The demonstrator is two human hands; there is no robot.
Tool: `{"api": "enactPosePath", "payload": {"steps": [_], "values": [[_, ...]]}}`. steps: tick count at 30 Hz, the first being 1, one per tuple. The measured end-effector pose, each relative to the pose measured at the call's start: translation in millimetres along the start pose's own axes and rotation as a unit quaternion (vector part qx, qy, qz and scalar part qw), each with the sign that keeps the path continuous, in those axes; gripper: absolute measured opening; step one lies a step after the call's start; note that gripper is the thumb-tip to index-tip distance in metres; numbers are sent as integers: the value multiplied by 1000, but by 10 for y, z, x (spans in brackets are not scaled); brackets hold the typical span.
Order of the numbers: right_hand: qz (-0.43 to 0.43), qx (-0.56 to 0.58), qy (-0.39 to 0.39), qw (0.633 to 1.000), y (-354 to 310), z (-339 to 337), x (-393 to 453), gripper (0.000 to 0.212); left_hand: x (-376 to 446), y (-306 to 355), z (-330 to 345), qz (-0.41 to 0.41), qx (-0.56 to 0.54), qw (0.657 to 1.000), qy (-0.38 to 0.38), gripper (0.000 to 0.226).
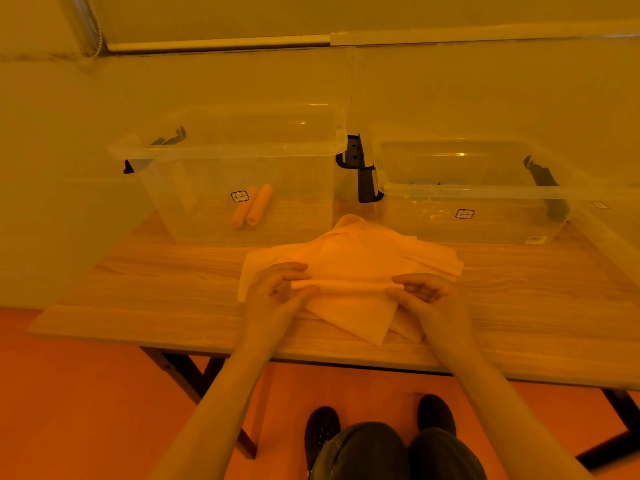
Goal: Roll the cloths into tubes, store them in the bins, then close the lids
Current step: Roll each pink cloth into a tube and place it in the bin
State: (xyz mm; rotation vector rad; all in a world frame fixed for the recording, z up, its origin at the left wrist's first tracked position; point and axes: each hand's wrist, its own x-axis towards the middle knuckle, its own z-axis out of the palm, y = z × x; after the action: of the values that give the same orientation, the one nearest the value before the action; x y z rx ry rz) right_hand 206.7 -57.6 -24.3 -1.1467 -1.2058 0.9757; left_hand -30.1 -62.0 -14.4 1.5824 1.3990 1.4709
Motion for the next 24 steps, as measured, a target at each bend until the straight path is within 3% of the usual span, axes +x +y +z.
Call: {"api": "enactPosePath", "payload": {"steps": [4,14,24], "values": [[-16,-3,-9,1000,6,2,-3,16,3,0,1,-25,-38,999,-9,16],[-28,9,-34,999,8,2,15,12,18,-17,10,7,-8,997,-74,20],[14,23,-41,999,-21,3,-5,21,38,-55,-13,-49,-73,995,-48,24]]}}
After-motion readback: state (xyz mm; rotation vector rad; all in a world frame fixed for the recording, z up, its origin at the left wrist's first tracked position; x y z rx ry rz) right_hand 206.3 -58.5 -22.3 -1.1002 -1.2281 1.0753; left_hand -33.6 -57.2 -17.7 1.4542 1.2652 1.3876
